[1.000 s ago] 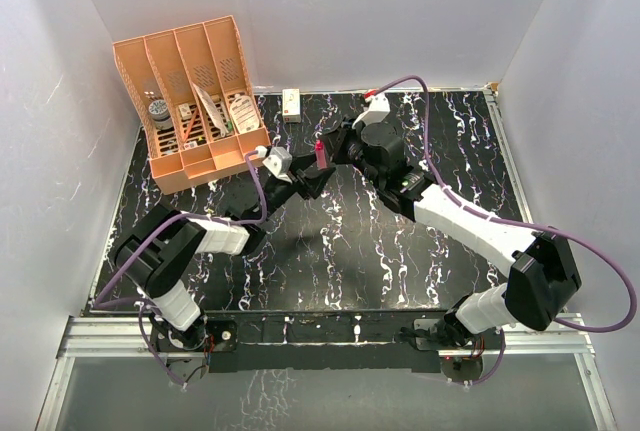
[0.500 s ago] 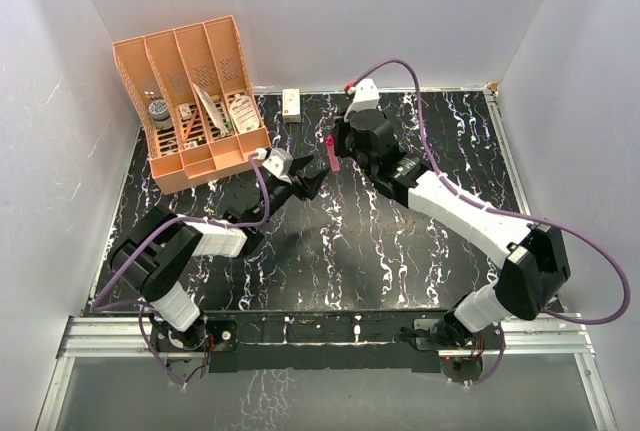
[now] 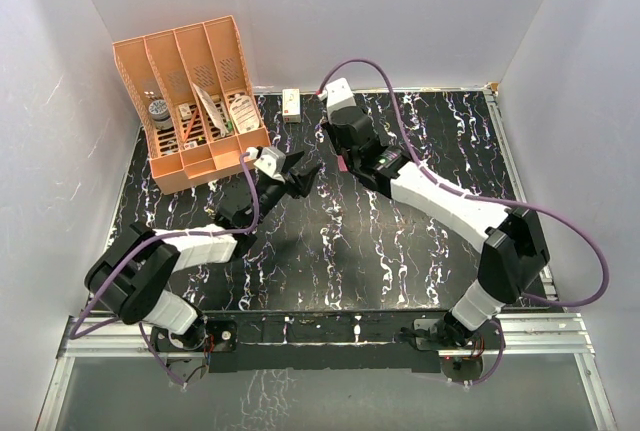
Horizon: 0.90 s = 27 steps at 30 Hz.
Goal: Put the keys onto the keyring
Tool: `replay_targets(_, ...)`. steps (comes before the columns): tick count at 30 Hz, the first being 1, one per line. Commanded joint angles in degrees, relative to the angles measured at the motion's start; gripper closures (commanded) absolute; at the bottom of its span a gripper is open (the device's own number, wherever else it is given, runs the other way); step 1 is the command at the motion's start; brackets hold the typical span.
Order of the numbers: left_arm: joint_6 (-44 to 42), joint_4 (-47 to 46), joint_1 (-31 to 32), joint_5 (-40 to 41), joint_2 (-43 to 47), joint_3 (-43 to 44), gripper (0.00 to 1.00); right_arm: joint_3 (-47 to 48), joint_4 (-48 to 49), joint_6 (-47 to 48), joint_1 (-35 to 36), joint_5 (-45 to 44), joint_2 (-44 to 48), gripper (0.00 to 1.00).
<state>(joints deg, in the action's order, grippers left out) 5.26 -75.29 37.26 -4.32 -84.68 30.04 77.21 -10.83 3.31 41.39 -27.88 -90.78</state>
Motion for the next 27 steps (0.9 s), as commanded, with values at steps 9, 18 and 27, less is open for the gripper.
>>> replay_targets(9,-1.77,7.97,0.3,8.74,8.54,-1.56,0.49,7.25,2.76,23.52,6.12,-20.66,-6.27,1.0)
replay_targets(18,-1.52,-1.02,0.26,7.1,2.4,-2.42,0.48,7.79,8.67,34.52,8.33,-28.87,-8.25,1.0)
replay_targets(27,-1.26,-17.36,0.27,5.8,-5.81,-4.14,0.46,13.36,-1.34,26.02,8.49,-22.65,-7.34,1.0)
